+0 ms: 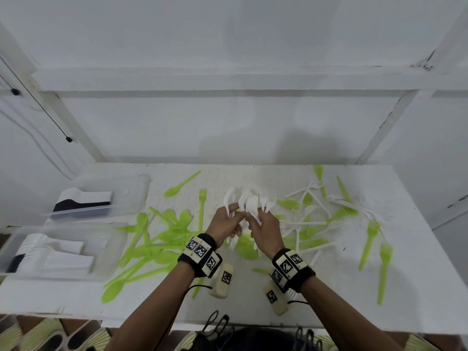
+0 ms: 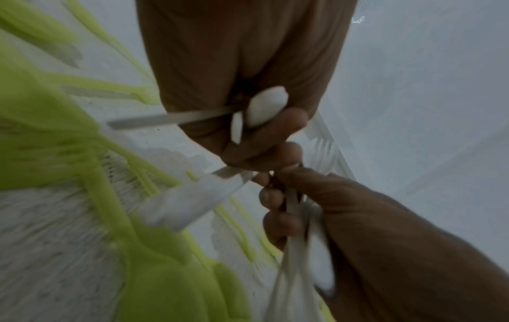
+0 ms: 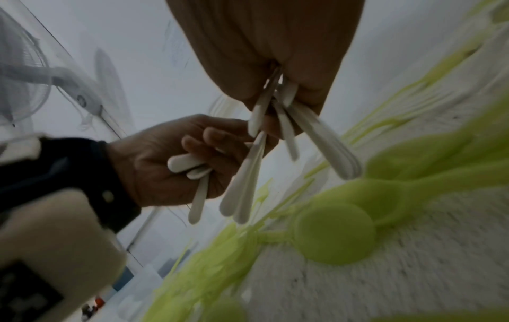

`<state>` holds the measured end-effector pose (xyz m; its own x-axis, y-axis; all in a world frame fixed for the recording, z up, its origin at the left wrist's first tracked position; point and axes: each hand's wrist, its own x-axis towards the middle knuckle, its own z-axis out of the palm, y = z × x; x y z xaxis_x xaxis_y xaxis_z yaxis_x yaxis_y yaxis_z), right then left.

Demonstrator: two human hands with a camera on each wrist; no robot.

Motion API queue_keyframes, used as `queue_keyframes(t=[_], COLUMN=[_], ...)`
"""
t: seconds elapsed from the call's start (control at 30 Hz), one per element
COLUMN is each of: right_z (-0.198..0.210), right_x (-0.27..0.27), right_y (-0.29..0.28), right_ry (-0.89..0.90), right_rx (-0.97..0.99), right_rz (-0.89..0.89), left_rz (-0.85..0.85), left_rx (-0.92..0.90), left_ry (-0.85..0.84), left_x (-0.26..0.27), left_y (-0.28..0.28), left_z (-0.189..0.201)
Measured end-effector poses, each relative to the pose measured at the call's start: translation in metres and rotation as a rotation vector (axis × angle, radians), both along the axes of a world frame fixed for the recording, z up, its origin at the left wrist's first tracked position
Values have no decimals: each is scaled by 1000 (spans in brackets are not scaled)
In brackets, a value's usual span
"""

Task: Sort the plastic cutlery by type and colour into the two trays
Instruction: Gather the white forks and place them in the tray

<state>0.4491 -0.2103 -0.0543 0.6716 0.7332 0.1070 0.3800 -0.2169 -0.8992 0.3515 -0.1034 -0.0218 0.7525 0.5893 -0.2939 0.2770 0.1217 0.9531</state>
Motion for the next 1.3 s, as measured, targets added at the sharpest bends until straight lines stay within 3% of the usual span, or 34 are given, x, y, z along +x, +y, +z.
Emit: queue_keyframes(t=[0.3,0.43,0.57,0.7,0.83,1.07,1.3], right_z=[17,16,17,27,24,39,56], right_x=[7,4,4,-9,-3,14,13], right_y=[10,14,18,17,22,23,26], right_ry=[210,72,52,-109,-121,-46,269], right_rx=[-84,-115,-94,5,-157,-292,-325], right_rz=[-11,-23,-161,2,108,153,50], left_rz=[20,171,291,257,205,-37,64], left_rx=[-37,-52,48,147,57,151,72], left_ry=[-70,-76,-32,-13,0,1,29], left_x=[0,6,9,10,6,-2,-3], left_y=[-6,-12,-6,-4,1,-1,8], left_z=[6,4,2,5,6,11,14])
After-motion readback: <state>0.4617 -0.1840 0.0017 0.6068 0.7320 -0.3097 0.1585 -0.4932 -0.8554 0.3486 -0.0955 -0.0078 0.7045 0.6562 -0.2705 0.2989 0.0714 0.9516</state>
